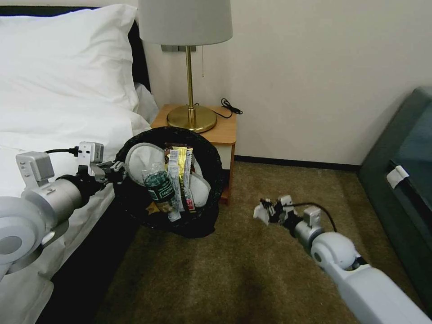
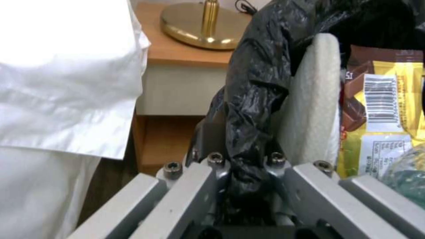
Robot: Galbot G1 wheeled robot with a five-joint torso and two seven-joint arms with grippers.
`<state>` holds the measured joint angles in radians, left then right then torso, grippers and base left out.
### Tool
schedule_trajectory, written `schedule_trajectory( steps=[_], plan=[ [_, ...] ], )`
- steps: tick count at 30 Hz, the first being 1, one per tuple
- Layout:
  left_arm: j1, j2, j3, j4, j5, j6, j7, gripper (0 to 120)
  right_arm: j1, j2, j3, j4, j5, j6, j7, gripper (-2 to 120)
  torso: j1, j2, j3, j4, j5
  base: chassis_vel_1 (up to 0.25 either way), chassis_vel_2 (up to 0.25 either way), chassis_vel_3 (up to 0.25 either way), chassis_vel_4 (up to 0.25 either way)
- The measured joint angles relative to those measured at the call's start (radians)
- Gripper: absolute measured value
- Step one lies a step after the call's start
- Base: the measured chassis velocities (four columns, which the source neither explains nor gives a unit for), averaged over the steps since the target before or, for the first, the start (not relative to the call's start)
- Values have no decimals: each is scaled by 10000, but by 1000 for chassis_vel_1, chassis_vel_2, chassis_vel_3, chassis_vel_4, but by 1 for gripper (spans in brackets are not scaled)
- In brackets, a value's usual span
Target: Pick up the trash bin, then pick up the garbage on the floor and place it into the trash bin.
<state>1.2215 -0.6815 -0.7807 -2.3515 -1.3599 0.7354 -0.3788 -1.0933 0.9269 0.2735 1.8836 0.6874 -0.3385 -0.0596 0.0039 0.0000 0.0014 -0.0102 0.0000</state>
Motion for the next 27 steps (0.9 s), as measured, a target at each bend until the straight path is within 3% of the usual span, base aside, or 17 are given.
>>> schedule_trajectory(
  steps=[6,8,14,20,22,27],
  plan=[
    [121,-29,105,-22,-191,0,-227,1,430,-314,833,1535,1482,-425,207,0,0,0,0,1,-1,0,0,0,0],
    [222,21,223,-130,-397,0,-367,1,1009,-508,1226,2308,2697,-627,251,0,-1,0,-1,1,-4,0,0,0,0],
    [154,114,540,-177,-840,0,-567,1,2232,-808,1513,3008,4590,-771,9,0,-1,0,-1,7,-1,0,0,0,0],
    [148,231,825,-144,-1051,0,-541,1,3272,-877,1098,3315,5632,-759,-158,0,-1,0,-1,6,-1,0,0,0,0],
    [100,353,1161,-149,-1254,0,-513,1,4150,-723,580,3357,6129,-775,-204,0,-1,0,-1,9,-2,0,0,0,0],
    [-104,495,1672,-78,-1577,0,-540,1,4816,-562,28,3436,6464,-951,-324,0,-1,0,0,9,1,0,0,0,0]
  ],
)
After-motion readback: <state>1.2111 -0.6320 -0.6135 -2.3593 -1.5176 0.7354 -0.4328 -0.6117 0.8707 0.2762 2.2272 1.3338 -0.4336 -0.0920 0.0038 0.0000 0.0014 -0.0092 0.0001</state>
